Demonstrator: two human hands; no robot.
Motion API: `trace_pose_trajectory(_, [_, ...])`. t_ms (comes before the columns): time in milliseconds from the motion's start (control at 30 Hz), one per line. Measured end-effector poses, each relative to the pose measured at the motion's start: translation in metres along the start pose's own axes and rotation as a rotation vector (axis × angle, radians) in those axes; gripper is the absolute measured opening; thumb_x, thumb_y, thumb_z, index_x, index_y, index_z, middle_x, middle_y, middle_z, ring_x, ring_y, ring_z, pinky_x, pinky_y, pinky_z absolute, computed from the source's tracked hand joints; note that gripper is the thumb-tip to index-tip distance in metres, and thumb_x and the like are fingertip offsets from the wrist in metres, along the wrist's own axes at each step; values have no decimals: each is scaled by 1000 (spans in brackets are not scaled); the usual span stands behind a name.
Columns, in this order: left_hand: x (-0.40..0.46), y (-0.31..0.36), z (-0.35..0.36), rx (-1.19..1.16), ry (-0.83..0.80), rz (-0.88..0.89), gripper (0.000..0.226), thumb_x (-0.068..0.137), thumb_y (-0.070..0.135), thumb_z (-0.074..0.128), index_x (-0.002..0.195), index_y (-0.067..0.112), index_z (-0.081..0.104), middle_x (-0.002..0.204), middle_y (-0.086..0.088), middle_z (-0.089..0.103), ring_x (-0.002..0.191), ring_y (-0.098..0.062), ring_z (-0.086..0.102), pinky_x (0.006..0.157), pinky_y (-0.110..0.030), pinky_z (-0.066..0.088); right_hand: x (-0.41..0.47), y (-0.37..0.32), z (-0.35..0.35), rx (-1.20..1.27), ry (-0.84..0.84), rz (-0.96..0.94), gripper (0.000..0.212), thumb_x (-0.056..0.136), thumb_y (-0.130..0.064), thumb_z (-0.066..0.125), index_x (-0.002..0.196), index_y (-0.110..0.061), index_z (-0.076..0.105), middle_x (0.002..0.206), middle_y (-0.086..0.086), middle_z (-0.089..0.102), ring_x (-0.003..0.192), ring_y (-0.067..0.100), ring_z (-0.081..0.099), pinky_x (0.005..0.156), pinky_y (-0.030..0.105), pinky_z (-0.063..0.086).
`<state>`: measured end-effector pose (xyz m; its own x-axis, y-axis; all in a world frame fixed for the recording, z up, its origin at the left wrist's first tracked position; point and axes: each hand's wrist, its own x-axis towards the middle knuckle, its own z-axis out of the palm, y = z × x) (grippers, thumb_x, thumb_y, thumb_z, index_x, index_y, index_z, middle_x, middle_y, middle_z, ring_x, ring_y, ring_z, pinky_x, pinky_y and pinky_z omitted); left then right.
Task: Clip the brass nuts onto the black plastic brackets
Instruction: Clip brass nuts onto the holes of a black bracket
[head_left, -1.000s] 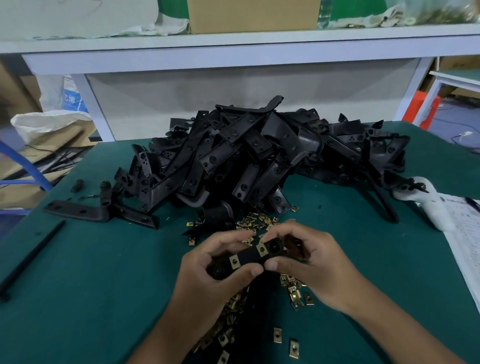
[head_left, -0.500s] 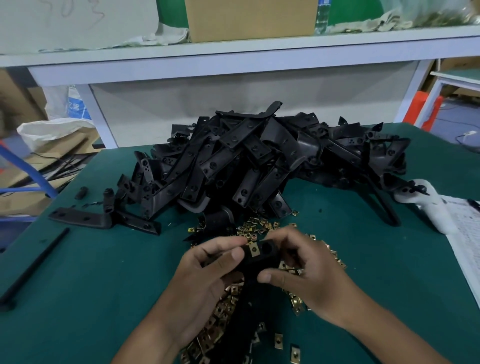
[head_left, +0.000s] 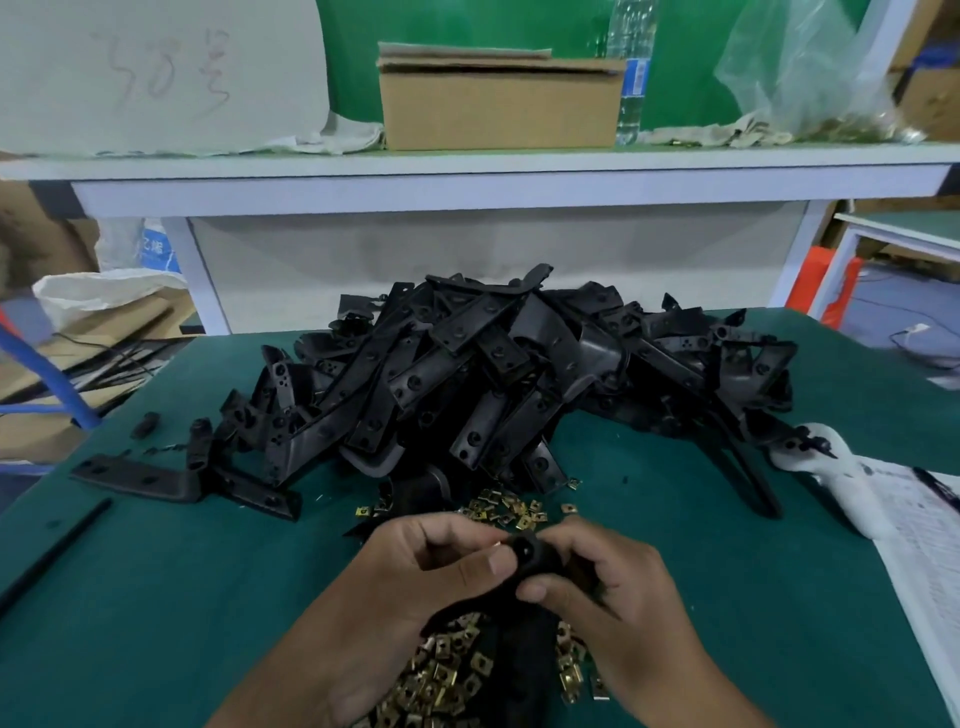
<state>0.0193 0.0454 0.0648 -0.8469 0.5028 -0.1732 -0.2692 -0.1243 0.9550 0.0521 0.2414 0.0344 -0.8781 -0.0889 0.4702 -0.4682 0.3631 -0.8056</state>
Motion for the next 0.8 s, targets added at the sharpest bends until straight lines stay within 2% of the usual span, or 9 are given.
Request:
trace_pose_trajectory(133, [-1, 1, -1, -127, -74, -62, 23, 71, 22, 89, 83, 7, 76, 95, -15, 72, 86, -22, 69, 78, -26, 54, 1, 3, -1, 72, -38, 39, 21, 81, -68, 65, 88, -48, 69, 75, -22, 62, 69, 0, 57, 62, 10, 38])
trace_pose_trajectory(233, [-3, 2, -2, -176, -119, -90, 12, 80, 17, 85, 79, 11, 74, 83, -7, 70, 78, -16, 69, 72, -22, 54, 1, 5, 0, 141, -48, 87, 29, 78, -73, 66, 86, -46, 71, 74, -18, 63, 68, -1, 54, 60, 13, 38])
trace_pose_trajectory(300, [-3, 1, 1, -81, -62, -39, 14, 82, 23, 85, 78, 14, 75, 79, -1, 69, 75, -11, 67, 70, -18, 52, 1, 6, 1, 221, -42, 148, 37, 75, -76, 68, 86, -41, 73, 73, -14, 64, 67, -1, 54, 59, 15, 39])
trace_pose_trajectory(367, [-2, -3, 6, 160, 78, 88, 17, 81, 38, 82, 83, 22, 77, 73, 8, 67, 70, -3, 62, 66, -13, 48, 3, 6, 1, 269, -37, 193, 43, 74, -78, 68, 86, -37, 73, 72, -12, 64, 67, -1, 56, 60, 13, 40])
trace_pose_trajectory(467, [-4, -11, 11, 337, 170, 259, 38, 68, 62, 83, 95, 39, 71, 85, 7, 74, 77, -6, 68, 70, -16, 50, 6, 4, 1, 364, -17, 260, 45, 72, -76, 69, 89, -35, 74, 76, -12, 67, 72, -1, 62, 63, 12, 44])
trace_pose_trajectory(533, [-6, -17, 13, 323, 126, 306, 43, 65, 59, 87, 99, 41, 68, 93, 3, 75, 84, -10, 71, 74, -20, 53, 7, 4, 0, 411, -41, 297, 44, 72, -74, 71, 90, -34, 74, 78, -12, 68, 75, 1, 64, 64, 13, 46])
trace_pose_trajectory(633, [-5, -22, 15, 289, 105, 335, 35, 72, 41, 85, 100, 36, 64, 94, -2, 73, 85, -15, 69, 75, -25, 54, 7, 5, 0, 451, -75, 342, 44, 74, -72, 72, 92, -32, 72, 80, -10, 66, 77, 6, 62, 67, 16, 47])
trace_pose_trajectory(700, [-4, -24, 15, 301, 116, 351, 35, 74, 38, 81, 102, 33, 62, 94, -2, 71, 83, -17, 67, 75, -30, 55, 7, 8, 0, 443, -101, 356, 42, 79, -70, 71, 92, -30, 71, 81, -8, 62, 78, 8, 59, 69, 18, 46])
trace_pose_trajectory(800, [-4, -26, 15, 411, 156, 419, 31, 76, 40, 76, 101, 30, 60, 87, 3, 60, 72, -11, 60, 68, -24, 50, 8, 10, 0, 408, -138, 379, 43, 82, -70, 67, 94, -29, 69, 83, -7, 58, 80, 11, 55, 70, 23, 43])
